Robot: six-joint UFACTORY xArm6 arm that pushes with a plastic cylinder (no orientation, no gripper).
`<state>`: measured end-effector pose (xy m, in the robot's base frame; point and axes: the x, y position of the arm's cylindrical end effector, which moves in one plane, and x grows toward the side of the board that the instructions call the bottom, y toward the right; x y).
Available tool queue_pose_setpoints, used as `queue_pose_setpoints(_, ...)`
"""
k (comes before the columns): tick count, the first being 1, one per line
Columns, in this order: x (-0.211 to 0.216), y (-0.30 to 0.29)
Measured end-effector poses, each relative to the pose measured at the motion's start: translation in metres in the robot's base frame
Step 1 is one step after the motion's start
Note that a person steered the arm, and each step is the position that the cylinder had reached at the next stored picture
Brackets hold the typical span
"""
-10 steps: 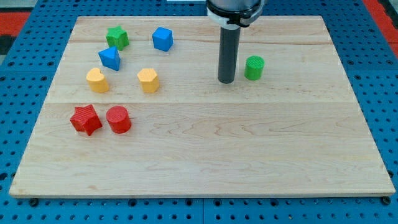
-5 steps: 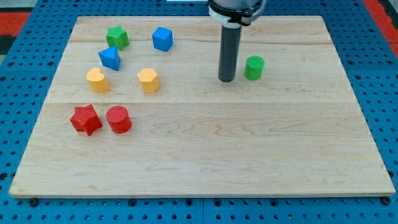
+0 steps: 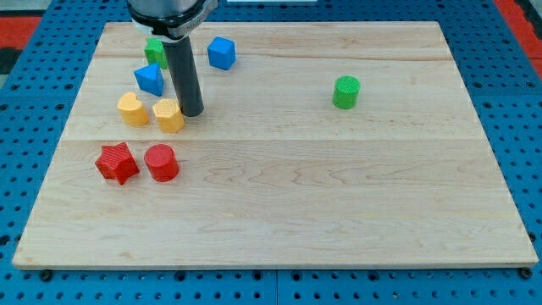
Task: Move yellow hexagon towards the right side of the yellow heart
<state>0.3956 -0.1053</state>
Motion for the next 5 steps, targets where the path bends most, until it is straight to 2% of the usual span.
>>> queue_pose_setpoints(1,0.035,0.023)
queue_pose_setpoints(2,0.045,-0.046)
queue_pose_setpoints(3,0.044,-0.076)
queue_pose_setpoints(5,0.043,-0.066)
